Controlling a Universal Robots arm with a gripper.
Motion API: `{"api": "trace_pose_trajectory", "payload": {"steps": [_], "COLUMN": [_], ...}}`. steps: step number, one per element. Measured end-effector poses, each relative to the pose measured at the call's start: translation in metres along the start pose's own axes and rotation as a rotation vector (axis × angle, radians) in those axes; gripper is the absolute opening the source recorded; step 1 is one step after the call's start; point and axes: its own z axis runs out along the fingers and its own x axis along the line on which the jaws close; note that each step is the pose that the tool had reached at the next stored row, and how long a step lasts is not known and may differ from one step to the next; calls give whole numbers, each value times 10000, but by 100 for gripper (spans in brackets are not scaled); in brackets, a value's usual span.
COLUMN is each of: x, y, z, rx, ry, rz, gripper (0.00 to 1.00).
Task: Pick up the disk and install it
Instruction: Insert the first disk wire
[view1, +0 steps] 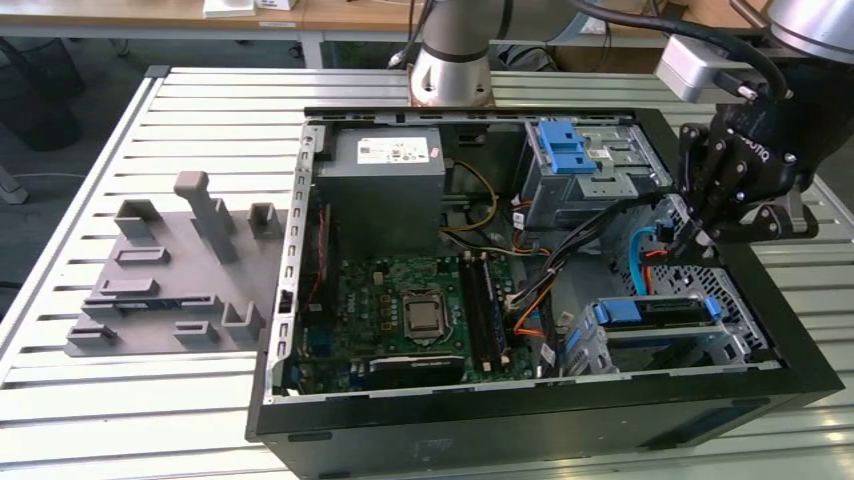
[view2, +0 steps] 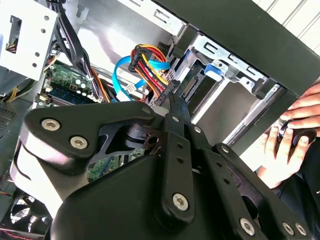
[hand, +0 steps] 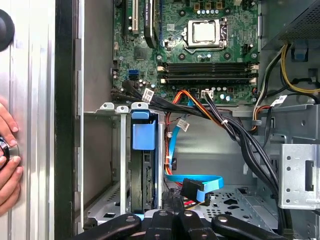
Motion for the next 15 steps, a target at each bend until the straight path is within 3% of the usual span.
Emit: {"api": "trace_pose_trajectory", "payload": {"steps": [2, 3, 7, 9, 15], "x": [-1, -1, -11, -20, -42], "y": [0, 0, 0, 0, 2], "z": [5, 8, 13, 17, 42], "rx": [0, 0, 5, 31, 141], "ry": [-2, -2, -1, -2, -2], "rz": [-1, 0, 0, 3, 15], "gripper": [11, 17, 19, 25, 25]}}
